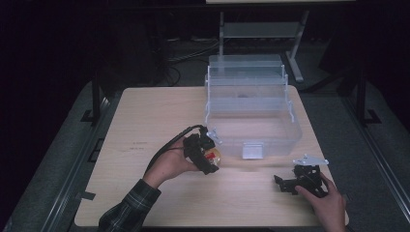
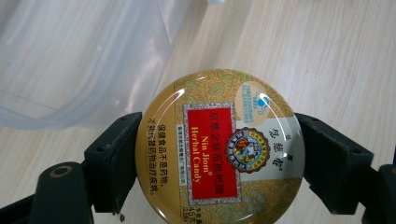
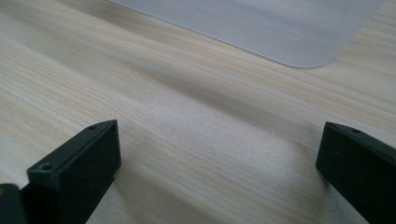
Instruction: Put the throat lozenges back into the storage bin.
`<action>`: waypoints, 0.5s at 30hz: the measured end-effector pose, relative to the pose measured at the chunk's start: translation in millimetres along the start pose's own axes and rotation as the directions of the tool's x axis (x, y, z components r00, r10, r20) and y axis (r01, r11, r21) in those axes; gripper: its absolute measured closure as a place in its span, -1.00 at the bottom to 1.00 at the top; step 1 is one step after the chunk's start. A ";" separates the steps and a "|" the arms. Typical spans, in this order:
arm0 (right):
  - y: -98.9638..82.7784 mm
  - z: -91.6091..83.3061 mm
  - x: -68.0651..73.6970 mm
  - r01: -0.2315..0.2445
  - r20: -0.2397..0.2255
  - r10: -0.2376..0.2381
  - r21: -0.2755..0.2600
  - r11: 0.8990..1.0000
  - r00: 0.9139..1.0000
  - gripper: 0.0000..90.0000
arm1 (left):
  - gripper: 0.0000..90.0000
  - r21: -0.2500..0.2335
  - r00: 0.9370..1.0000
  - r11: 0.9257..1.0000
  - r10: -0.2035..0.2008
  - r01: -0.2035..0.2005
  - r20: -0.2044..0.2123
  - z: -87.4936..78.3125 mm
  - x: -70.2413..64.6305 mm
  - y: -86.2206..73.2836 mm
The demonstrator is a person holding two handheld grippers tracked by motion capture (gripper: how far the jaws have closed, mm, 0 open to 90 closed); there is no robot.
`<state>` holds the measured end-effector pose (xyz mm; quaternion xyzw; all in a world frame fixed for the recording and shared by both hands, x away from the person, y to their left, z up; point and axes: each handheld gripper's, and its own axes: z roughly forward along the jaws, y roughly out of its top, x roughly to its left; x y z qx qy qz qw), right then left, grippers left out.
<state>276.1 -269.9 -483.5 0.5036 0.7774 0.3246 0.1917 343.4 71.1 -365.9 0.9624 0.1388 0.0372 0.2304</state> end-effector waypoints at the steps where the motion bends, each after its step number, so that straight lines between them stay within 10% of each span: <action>1: 0.0 0.1 -0.1 0.001 0.000 -0.001 -0.001 1.000 1.000 -1.00 | -0.56 0.001 1.000 1.000 0.000 0.000 -0.001 -1.0 0.1 1.2; 15: 0.0 0.2 -0.1 0.000 -0.001 0.000 -0.001 1.000 1.000 -1.00 | -0.56 -0.014 1.000 1.000 0.008 -0.008 -0.018 -16.0 9.3 17.2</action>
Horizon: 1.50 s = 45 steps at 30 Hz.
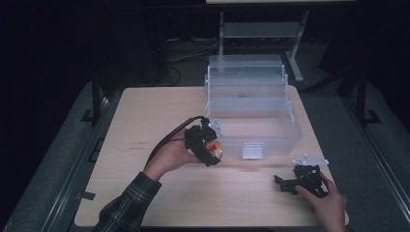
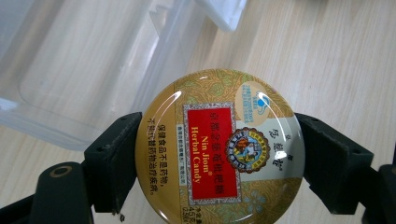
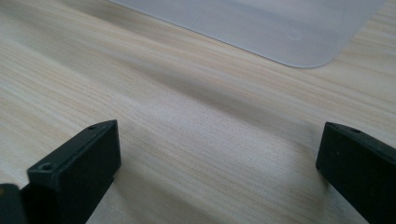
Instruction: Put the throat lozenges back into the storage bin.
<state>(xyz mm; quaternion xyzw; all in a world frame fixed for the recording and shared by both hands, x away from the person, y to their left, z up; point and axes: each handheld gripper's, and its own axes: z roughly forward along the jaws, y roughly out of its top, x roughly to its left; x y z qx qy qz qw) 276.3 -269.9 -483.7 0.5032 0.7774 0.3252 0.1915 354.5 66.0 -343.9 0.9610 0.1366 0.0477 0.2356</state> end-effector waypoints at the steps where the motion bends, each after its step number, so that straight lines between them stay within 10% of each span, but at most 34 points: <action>1: 0.0 0.0 0.0 0.000 0.000 0.000 0.000 1.000 1.000 -1.00 | -0.56 0.000 1.000 1.000 0.000 0.000 0.000 0.0 0.0 0.0; 45: 0.0 0.0 0.0 0.001 0.000 -0.001 0.000 1.000 1.000 -1.00 | -0.56 -0.024 0.998 0.999 -0.026 0.025 -0.055 -9.3 42.7 40.4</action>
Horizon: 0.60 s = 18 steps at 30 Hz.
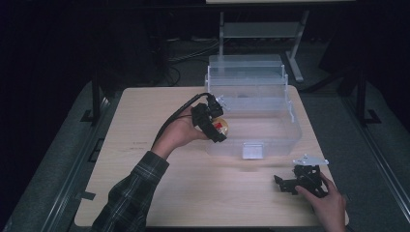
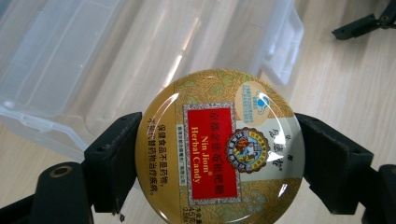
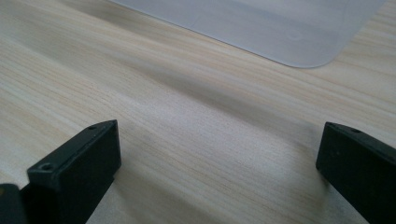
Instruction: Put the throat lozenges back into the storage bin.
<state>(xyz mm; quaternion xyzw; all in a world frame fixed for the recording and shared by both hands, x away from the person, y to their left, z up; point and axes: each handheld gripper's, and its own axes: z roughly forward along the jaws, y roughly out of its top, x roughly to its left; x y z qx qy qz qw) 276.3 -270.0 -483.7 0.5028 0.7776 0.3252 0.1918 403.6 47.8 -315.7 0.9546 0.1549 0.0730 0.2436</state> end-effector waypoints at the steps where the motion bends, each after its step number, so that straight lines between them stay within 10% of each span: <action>1: 0.0 0.0 0.0 0.000 0.000 0.000 0.000 1.000 1.000 -1.00 | -0.56 -0.002 1.000 1.000 -0.003 0.003 0.000 0.9 1.8 0.6; 18: 0.0 0.1 0.0 0.000 0.001 0.000 0.000 1.000 1.000 -1.00 | -0.56 0.002 0.999 1.000 -0.027 0.027 -0.018 19.8 22.6 7.6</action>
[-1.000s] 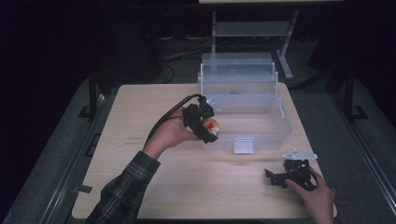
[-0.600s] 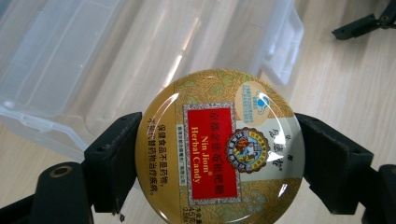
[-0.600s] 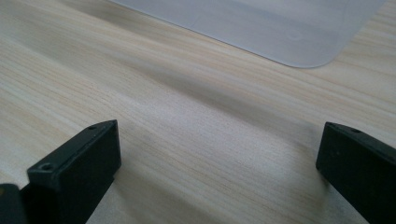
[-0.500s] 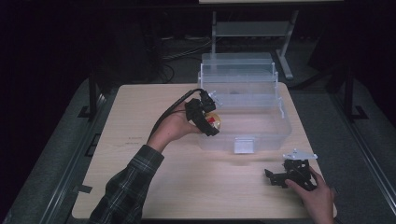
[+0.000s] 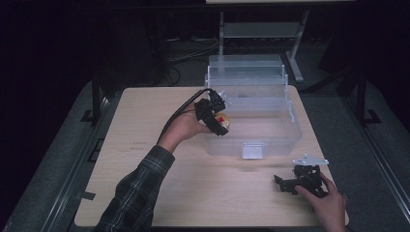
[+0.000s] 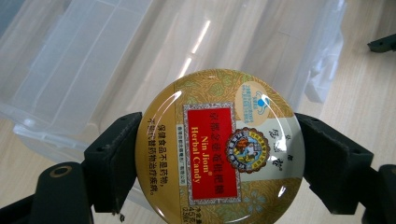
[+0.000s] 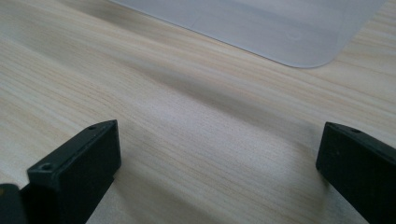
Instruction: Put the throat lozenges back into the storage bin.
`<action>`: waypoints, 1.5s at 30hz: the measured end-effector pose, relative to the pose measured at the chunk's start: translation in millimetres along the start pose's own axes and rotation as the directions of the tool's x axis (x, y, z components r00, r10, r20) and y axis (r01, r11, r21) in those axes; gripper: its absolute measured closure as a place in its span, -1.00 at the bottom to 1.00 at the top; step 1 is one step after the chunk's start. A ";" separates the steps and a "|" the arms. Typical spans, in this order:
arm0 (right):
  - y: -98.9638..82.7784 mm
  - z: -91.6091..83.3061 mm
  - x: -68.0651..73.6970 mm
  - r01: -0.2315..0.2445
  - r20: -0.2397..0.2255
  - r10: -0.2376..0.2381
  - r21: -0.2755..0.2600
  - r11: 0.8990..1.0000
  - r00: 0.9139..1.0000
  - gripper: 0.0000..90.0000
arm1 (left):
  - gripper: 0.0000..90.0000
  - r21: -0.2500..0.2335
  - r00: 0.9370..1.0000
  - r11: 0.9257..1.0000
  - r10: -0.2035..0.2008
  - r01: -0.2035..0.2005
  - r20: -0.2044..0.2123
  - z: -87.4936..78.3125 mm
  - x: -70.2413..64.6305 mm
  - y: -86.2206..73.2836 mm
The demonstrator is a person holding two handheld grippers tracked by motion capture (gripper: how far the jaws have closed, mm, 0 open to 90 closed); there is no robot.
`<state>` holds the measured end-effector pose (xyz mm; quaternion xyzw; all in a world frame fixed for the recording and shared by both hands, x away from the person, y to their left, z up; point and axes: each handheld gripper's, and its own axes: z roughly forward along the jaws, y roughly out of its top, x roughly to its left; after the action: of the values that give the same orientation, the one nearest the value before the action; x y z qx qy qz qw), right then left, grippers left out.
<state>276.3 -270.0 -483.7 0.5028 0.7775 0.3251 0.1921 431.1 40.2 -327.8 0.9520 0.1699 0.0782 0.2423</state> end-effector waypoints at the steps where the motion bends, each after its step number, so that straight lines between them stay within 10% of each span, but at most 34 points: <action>1: 0.0 0.0 0.0 0.000 0.000 0.000 0.000 1.000 1.000 -1.00 | -0.56 0.003 1.000 1.000 -0.002 0.002 -0.001 0.6 1.2 0.2; 45: 0.0 0.0 0.1 -0.001 0.000 0.001 0.001 1.000 1.000 -1.00 | -0.57 0.021 0.999 0.999 -0.041 0.040 0.014 27.3 14.0 -9.5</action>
<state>276.3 -269.9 -483.7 0.5033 0.7774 0.3249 0.1919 447.7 41.2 -355.2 0.9514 0.1882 0.0645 0.2352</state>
